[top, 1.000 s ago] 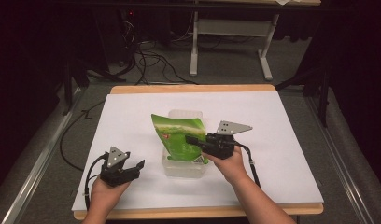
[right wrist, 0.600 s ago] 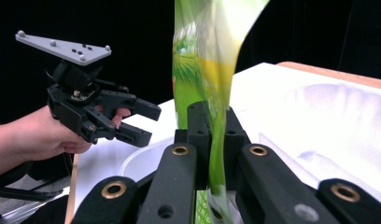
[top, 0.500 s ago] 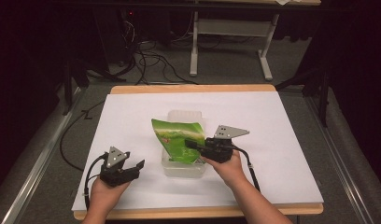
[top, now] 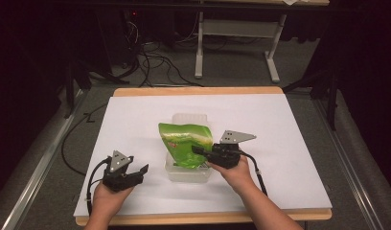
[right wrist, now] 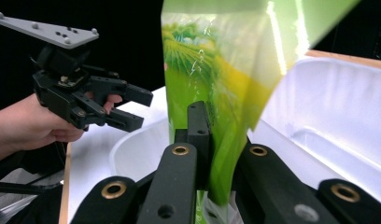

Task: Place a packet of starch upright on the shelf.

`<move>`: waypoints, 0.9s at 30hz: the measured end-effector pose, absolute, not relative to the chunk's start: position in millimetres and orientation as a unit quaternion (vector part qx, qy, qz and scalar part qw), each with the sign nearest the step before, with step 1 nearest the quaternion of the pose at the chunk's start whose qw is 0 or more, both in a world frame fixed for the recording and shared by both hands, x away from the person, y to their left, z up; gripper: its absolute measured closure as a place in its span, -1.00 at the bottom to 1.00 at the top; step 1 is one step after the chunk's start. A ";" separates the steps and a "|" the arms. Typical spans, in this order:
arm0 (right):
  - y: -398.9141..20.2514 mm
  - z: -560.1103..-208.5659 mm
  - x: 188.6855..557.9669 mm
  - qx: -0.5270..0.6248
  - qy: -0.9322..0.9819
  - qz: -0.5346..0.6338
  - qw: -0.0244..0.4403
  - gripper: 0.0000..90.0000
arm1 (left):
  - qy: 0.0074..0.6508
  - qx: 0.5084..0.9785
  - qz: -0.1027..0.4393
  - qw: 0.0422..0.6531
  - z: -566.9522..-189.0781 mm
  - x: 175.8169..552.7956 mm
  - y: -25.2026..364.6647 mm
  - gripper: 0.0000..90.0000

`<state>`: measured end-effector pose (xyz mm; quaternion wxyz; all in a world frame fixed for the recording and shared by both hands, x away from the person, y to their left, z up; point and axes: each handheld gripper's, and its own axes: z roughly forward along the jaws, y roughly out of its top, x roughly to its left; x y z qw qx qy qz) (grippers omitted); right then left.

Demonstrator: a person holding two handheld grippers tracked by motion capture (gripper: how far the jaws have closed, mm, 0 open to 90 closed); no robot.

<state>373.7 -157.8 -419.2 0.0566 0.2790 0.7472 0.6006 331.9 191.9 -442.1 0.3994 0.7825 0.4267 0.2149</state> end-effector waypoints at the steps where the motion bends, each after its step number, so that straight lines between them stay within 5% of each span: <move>1: -158.3 -420.1 373.8 0.280 0.748 0.599 0.056 0.95 | 0.427 0.782 0.214 0.400 -442.2 331.8 191.9 -0.22; 27: -164.0 -445.2 370.1 0.292 0.758 0.580 0.056 0.95 | 0.427 0.784 0.212 0.398 -443.8 332.1 188.9 -0.22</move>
